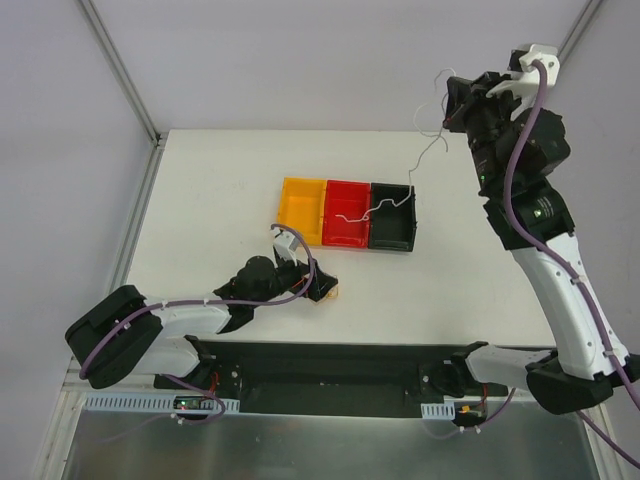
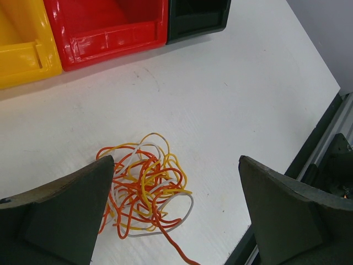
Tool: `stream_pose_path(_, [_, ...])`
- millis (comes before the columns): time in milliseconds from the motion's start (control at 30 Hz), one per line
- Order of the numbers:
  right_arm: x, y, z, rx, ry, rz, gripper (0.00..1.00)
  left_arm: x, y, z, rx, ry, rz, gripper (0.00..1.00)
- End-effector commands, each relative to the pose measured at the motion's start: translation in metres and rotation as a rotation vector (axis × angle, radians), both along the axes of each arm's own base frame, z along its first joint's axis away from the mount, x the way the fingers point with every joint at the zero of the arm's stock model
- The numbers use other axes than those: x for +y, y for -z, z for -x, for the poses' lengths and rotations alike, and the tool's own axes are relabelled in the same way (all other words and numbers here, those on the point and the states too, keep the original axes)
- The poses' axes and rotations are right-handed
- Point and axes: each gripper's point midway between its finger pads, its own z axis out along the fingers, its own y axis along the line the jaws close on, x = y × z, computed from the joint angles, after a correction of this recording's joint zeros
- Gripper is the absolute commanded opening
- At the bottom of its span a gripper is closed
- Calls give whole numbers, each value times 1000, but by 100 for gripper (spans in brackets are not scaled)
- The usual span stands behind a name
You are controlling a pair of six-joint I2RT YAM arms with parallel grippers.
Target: Untangle the cables
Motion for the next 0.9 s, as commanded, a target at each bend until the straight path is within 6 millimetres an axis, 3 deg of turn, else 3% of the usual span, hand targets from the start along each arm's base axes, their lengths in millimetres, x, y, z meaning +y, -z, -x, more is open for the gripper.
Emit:
stream_pose_path(0, [-7,-48,4,-100,-52,-123,1,-2,-19,-1,-74,14,45,95])
stream_pose_path(167, [-13,-76,9,-135,-61,-130,1,-5,-19,-1,-74,26,44,96])
stream_pose_path(333, [-21,-84,12,-151,-47,-135,1,-4,-19,-1,-74,26,44,97])
stream_pose_path(467, [-22,-74,1,-120,-33,-119,1,-4,-18,0,-72,28,43,97])
stream_pose_path(733, [-24,-33,-29,-31,8,-91,1,-4,-18,0,-72,29,43,98])
stream_pose_path(867, [-24,-38,-28,-34,0,-88,1,-5,-18,0,-73,31,43,98])
